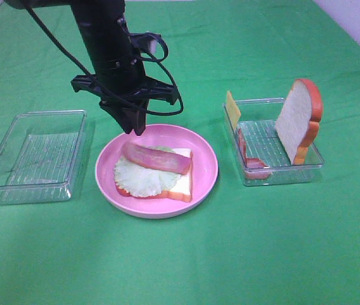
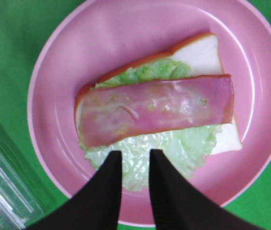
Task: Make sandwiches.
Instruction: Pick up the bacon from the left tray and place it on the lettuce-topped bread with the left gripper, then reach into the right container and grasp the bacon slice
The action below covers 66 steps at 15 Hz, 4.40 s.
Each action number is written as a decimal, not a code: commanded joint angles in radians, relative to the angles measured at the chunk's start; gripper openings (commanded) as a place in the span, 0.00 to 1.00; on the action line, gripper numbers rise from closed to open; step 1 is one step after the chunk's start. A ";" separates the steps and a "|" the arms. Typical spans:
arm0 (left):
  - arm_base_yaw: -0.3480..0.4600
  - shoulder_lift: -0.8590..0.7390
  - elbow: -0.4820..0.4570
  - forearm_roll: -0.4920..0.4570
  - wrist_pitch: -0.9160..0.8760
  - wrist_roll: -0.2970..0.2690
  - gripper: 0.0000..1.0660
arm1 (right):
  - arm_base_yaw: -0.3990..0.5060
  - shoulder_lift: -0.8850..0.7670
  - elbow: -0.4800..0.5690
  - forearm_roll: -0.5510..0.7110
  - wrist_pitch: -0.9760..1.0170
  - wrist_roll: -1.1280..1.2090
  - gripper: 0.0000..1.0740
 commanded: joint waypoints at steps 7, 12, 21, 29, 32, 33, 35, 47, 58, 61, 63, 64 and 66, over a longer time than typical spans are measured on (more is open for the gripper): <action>-0.002 -0.065 -0.032 0.090 0.088 -0.008 0.56 | -0.004 -0.015 0.000 -0.004 0.000 -0.012 0.68; -0.002 -0.229 -0.032 0.147 0.099 -0.010 0.56 | -0.004 -0.015 0.000 -0.004 0.000 -0.012 0.68; -0.002 -0.789 0.454 0.128 0.098 -0.040 0.56 | -0.004 -0.015 0.000 -0.004 0.000 -0.012 0.68; -0.002 -1.413 0.926 0.132 0.057 -0.053 0.56 | -0.004 -0.015 0.000 -0.004 0.000 -0.012 0.68; -0.002 -1.687 1.124 0.147 -0.001 0.000 0.56 | -0.004 -0.015 0.000 -0.004 0.000 -0.012 0.68; -0.002 -1.763 1.175 0.147 -0.014 0.005 0.56 | -0.004 -0.015 0.000 -0.004 0.000 -0.012 0.68; -0.002 -1.891 1.249 0.171 -0.022 0.013 0.56 | -0.004 -0.015 0.000 -0.004 0.000 -0.012 0.68; -0.002 -2.253 1.404 0.175 -0.141 0.045 0.56 | -0.004 0.011 -0.001 -0.008 -0.005 -0.012 0.68; -0.002 -2.253 1.404 0.174 -0.141 0.046 0.56 | -0.004 0.730 -0.090 0.330 -0.393 -0.213 0.68; -0.002 -2.253 1.404 0.174 -0.141 0.046 0.56 | -0.004 1.092 -0.232 0.477 -0.307 -0.361 0.68; -0.002 -2.253 1.404 0.174 -0.141 0.046 0.56 | -0.004 1.257 -0.325 0.512 -0.248 -0.410 0.67; -0.002 -2.253 1.404 0.174 -0.141 0.046 0.56 | -0.004 1.326 -0.374 0.521 -0.223 -0.412 0.66; -0.002 -2.253 1.404 0.174 -0.141 0.046 0.56 | 0.046 1.457 -0.455 0.499 -0.188 -0.411 0.63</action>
